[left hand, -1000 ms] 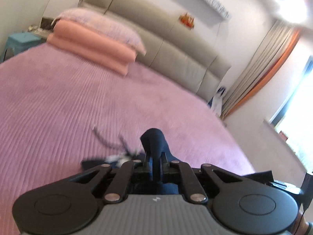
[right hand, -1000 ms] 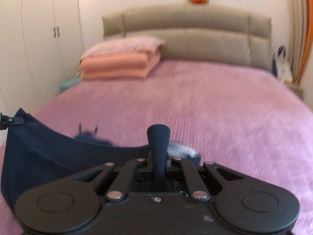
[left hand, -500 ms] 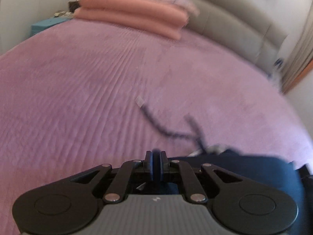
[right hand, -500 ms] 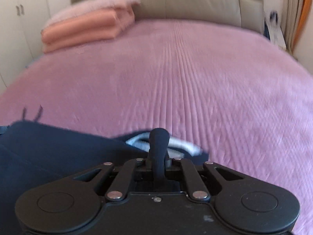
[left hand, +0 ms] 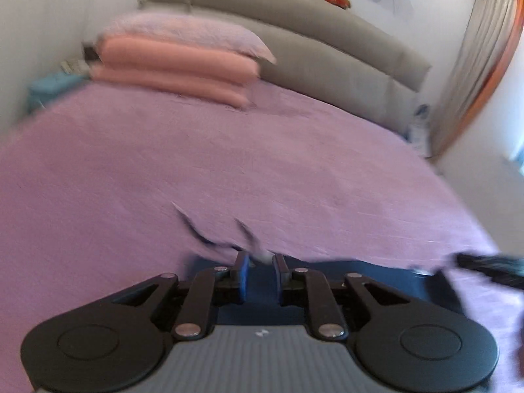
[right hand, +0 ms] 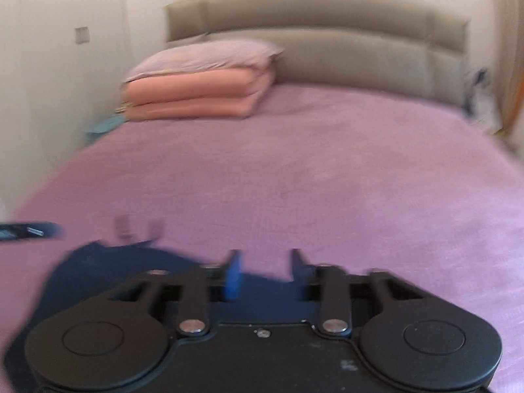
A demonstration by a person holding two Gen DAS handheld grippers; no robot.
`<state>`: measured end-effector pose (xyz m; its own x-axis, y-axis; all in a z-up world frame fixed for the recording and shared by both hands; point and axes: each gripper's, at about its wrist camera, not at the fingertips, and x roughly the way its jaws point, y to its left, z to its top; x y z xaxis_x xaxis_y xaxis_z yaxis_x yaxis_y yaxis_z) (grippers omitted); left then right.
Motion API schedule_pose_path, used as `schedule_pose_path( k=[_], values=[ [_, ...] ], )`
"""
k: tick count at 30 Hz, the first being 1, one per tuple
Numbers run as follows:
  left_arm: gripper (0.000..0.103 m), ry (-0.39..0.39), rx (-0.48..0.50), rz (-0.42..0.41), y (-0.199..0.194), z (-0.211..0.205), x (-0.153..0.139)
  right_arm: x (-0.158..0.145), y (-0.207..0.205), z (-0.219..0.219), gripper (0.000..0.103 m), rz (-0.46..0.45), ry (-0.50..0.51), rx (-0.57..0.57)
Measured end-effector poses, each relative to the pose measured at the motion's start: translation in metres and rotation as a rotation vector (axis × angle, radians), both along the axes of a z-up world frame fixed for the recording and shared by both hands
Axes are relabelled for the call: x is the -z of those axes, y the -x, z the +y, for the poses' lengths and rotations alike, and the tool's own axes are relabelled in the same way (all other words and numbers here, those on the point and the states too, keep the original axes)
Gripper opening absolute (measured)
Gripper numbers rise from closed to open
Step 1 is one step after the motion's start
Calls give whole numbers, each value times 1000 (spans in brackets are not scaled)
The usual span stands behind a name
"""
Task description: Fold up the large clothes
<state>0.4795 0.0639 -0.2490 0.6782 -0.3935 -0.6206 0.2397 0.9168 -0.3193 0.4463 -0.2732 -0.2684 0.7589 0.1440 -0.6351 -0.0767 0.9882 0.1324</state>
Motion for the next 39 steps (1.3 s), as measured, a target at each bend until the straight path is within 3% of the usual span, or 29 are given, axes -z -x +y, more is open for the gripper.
schedule_pose_path(
  k=[1,3,6,8,10,11,16,20,23,25,28,31,34,39],
  values=[
    [16,28,17,22,1,-7,9,11,-7,15,1,41,-34,-24],
    [15,12,19,51,-1,-21,34,41,-22,43,1,107,-59,-54],
    [10,10,-10,87,-4,-23,67,89,-47,70,0,166,20,-21],
    [3,32,-57,116,-3,-7,81,102,-53,69,0,142,40,22],
    [3,84,-77,123,2,12,88,107,-61,64,0,152,92,89],
    [3,81,-85,120,6,16,88,108,-66,54,0,161,57,103],
    [3,8,-60,98,19,30,79,96,-62,20,0,168,89,171],
    [3,-80,-36,69,40,31,62,80,-30,-11,0,156,175,257],
    [8,-152,-15,29,62,22,34,62,9,-38,2,162,142,297],
    [9,-111,36,0,83,12,8,44,38,-34,2,129,96,245],
    [13,-50,79,37,110,0,-7,36,69,-8,2,154,77,146],
    [13,-40,32,115,137,2,1,36,98,20,2,195,3,55],
    [16,-33,-80,201,166,25,10,35,116,49,2,197,-34,-11],
    [33,-18,-222,283,210,68,16,29,126,80,2,156,-42,-52]
  ],
)
